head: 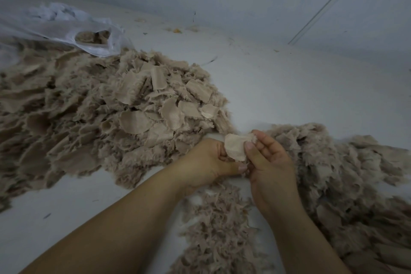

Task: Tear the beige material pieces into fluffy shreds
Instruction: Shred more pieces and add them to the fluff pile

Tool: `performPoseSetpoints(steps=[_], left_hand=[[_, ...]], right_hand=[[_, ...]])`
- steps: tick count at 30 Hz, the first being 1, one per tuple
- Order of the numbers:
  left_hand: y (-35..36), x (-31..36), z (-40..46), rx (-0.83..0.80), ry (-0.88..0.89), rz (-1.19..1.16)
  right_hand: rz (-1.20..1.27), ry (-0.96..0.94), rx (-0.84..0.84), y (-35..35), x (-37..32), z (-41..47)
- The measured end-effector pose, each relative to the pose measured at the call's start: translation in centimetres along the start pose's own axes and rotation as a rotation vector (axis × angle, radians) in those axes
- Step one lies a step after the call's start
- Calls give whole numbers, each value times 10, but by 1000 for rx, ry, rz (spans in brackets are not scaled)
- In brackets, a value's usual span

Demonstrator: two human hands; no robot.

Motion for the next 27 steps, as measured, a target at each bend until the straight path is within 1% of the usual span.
performPoseSetpoints(steps=[2,4,5,8,11,12,13,16,19,21,23,27], left_hand=[[-1,2,-1,-13,0,32],[-4,1,-5,-42,-47,126],[-5,-1,-6,-88,-73,177],[3,-3,-14,-298,-148,288],[9,1,-17,-392,-136,313],[10,2,-16,-388,-128,276],[8,4,-14,-341,-120,224],[-9,4,-7,-101,-83,100],[-15,2,-6,29,-37,83],[-18,-3,-6,56,-39,87],[-18,-4,-5,40,-38,72],[-16,-7,-6,-50,-50,26]], right_hand=[[-12,-4,8,1,-3,-2],[-11,-24,21,-1,-7,-3],[-15,-34,22,-3,-8,-4],[-9,-41,16,-5,-11,-3],[17,-10,-24,-1,-7,-3],[28,-1,-49,2,-6,-3],[45,3,-77,6,-5,-4],[65,11,-130,13,-4,-3],[28,38,-127,13,-1,-2],[8,46,-129,14,0,-3],[-36,42,-119,13,-2,-5],[-71,5,29,-3,-7,-6]])
Point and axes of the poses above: each hand's wrist, its own z-axis towards the middle knuckle, its own y-axis out of the palm, x = y × z, the point moved 10 cm from there along z, towards the middle knuckle, and after that the axes turned 12 degrees about -x, right-handed, at the moved point
